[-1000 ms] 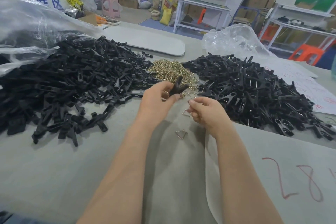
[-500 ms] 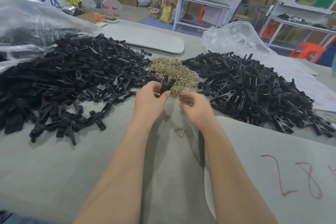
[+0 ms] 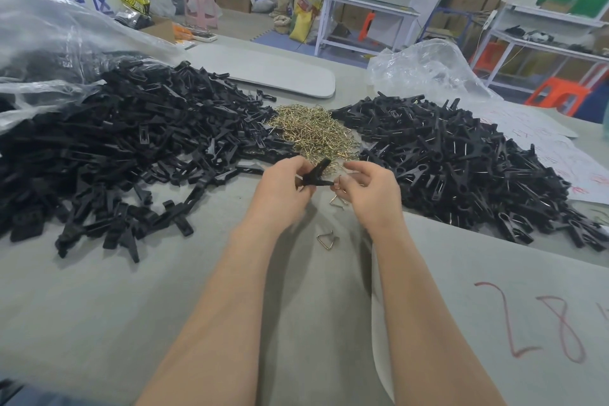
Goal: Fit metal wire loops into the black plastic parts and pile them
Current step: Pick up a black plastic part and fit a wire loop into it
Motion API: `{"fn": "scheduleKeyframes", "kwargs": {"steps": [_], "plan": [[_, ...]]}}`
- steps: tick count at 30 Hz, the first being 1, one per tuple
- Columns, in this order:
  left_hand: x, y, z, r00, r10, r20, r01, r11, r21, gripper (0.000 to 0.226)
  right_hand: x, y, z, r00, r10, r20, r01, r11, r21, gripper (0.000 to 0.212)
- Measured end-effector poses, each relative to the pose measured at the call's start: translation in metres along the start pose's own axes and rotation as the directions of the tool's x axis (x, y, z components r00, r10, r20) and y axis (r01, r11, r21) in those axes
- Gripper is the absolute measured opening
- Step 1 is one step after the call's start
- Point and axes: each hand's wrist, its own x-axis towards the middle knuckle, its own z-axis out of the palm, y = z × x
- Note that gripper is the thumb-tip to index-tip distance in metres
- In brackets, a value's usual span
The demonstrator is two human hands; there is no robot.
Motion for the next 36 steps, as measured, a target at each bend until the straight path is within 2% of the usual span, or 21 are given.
{"fn": "scheduleKeyframes", "kwargs": {"steps": [4,8,11,17,20,25,36], "plan": [[0.001,0.001,0.001,0.999,0.028,0.035,-0.03,0.999,0.036,0.015,0.003,0.003,-0.001,0.999,0.047,-0.016,-0.047,0.998,-0.033,0.018],[0.0,0.005,0.001,0.997,0.067,0.041,-0.068,0.997,0.039,0.014,0.004,0.0,-0.004,0.994,0.102,-0.024,-0.102,0.994,0.033,0.018],[-0.001,0.005,0.001,0.996,0.074,0.044,-0.078,0.993,0.093,0.011,0.004,-0.005,-0.006,0.996,0.081,-0.044,-0.08,0.997,0.007,0.016],[-0.002,0.004,0.001,0.993,0.114,0.022,-0.116,0.974,0.197,0.014,-0.002,-0.014,-0.011,0.997,0.065,0.046,-0.062,0.996,-0.056,0.01],[-0.002,0.003,0.001,0.993,0.121,0.007,-0.12,0.972,0.204,0.015,-0.003,-0.017,-0.015,0.996,0.073,0.052,-0.069,0.995,-0.071,0.014],[-0.003,0.004,0.002,0.988,0.152,0.0,-0.148,0.967,0.205,0.017,-0.003,-0.018,-0.014,0.992,0.103,0.072,-0.098,0.992,-0.079,0.006],[-0.005,0.008,0.0,0.981,0.186,0.056,-0.194,0.957,0.215,0.017,-0.002,-0.014,-0.012,0.993,0.117,0.0,-0.116,0.982,-0.15,0.014]]}}
